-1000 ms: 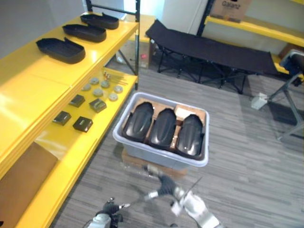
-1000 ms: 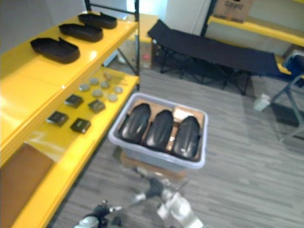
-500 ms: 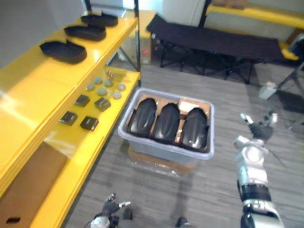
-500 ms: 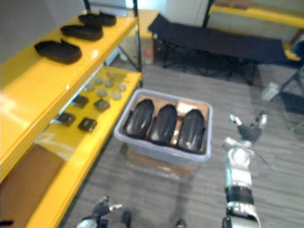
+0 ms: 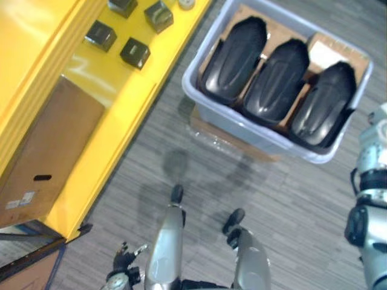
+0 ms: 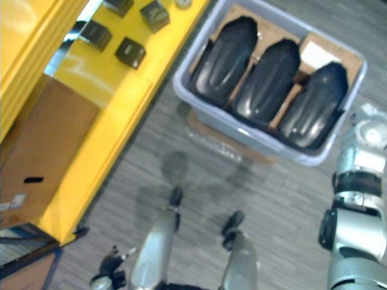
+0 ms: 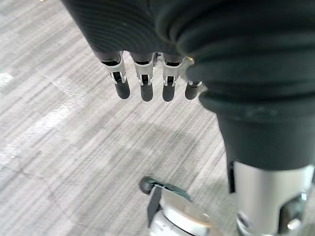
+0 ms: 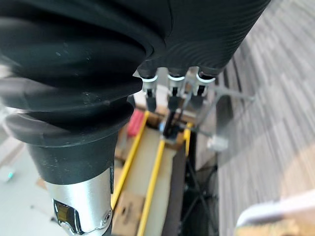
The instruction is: Walk over and take plastic housings, then place them on the shelf
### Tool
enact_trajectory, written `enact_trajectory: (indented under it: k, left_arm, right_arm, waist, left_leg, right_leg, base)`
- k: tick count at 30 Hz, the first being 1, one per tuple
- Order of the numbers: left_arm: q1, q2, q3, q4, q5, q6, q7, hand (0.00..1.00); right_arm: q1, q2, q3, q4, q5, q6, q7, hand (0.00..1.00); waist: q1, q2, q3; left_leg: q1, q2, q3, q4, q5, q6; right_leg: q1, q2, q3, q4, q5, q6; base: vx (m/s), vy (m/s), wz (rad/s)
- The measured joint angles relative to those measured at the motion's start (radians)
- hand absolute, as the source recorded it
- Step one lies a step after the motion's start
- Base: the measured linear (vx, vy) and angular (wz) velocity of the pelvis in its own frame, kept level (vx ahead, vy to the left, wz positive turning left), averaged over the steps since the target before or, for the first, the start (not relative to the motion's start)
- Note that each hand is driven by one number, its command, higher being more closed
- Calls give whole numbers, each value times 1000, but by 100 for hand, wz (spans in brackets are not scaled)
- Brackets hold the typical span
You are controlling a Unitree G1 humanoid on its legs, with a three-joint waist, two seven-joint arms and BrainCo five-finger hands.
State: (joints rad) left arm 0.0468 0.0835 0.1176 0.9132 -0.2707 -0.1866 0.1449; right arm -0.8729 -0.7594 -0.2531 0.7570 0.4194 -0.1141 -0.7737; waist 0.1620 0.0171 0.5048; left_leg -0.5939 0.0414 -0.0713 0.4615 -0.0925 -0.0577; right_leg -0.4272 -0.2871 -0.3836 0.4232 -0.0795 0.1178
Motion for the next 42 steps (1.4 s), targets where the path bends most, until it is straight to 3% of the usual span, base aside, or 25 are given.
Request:
enact_trajectory:
  k: [4,12,18,21,29,37,42]
  left_arm:
    - [-17,-21,20,-37,-36,-27,-10,0]
    - [-47,-23,26,-78,-85,-50,-31,0]
    - [-47,-36,25,-78,-115,-71,-40,0]
    - [-46,-52,27,-77,-125,-74,-42,0]
    - [-46,-55,27,-78,-162,-101,-77,0]
    - [-46,-73,16,-86,-200,-113,-87,0]
    - [-46,-89,-4,-111,-203,-140,-82,0]
  right_arm:
    - [8,-14,-8,-10,8,45,-28,0]
    - [36,-22,-15,-39,63,132,95,0]
    - [15,-26,23,10,80,144,120,0]
    - [-39,-53,65,43,80,167,121,0]
    - [-60,-121,128,83,77,220,127,0]
    - [-86,-129,198,131,77,295,189,0]
    - [-88,-167,218,156,77,361,252,0]
  waist:
    - [-12,-1,8]
    - [-10,-2,11]
    - [-9,16,20]
    - [-2,34,28]
    - [12,35,27]
    - [27,37,27]
    - [48,68,29]
  left_leg:
    - [-21,1,2,8,5,0]
    - [-48,1,6,6,12,-12]
    - [-73,-6,5,19,13,-12]
    - [-97,-7,12,25,13,-12]
    - [-130,-8,14,40,14,-13]
    - [-179,-18,0,75,13,-13]
    - [-199,-24,-3,90,10,-9]
  right_leg:
    - [-37,-10,3,46,-16,-10]
    - [-109,-32,26,125,-56,-26]
    - [-142,-44,29,155,-70,-26]
    - [-177,-50,40,177,-73,-30]
    - [-219,-57,49,204,-82,-34]
    - [-254,-68,42,231,-85,-35]
    - [-263,-76,35,236,-89,-34]
  base:
    - [-17,4,0]
    - [26,-32,0]
    - [0,-1,1]
    - [-4,3,-2]
    - [-1,0,0]
    - [11,18,5]
    - [-3,34,4]
